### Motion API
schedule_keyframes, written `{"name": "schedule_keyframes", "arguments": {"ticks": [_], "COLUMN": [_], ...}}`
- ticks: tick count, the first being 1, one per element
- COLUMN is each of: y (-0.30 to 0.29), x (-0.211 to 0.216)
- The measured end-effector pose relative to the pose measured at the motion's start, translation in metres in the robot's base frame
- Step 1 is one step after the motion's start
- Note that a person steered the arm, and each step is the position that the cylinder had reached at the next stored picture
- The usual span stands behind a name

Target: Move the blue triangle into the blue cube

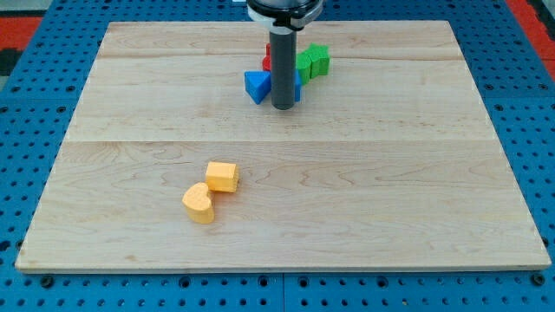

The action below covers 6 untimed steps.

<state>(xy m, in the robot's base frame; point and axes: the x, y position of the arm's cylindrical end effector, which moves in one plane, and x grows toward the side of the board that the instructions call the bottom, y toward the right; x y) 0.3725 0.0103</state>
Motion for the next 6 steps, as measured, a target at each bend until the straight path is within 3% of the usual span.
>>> {"name": "schedule_keyframes", "arguments": {"ticks": [1, 2, 3, 6], "y": [-0.011, -0.1, -0.112, -0.036], "x": [0.024, 0.022, -0.023, -0.02]}}
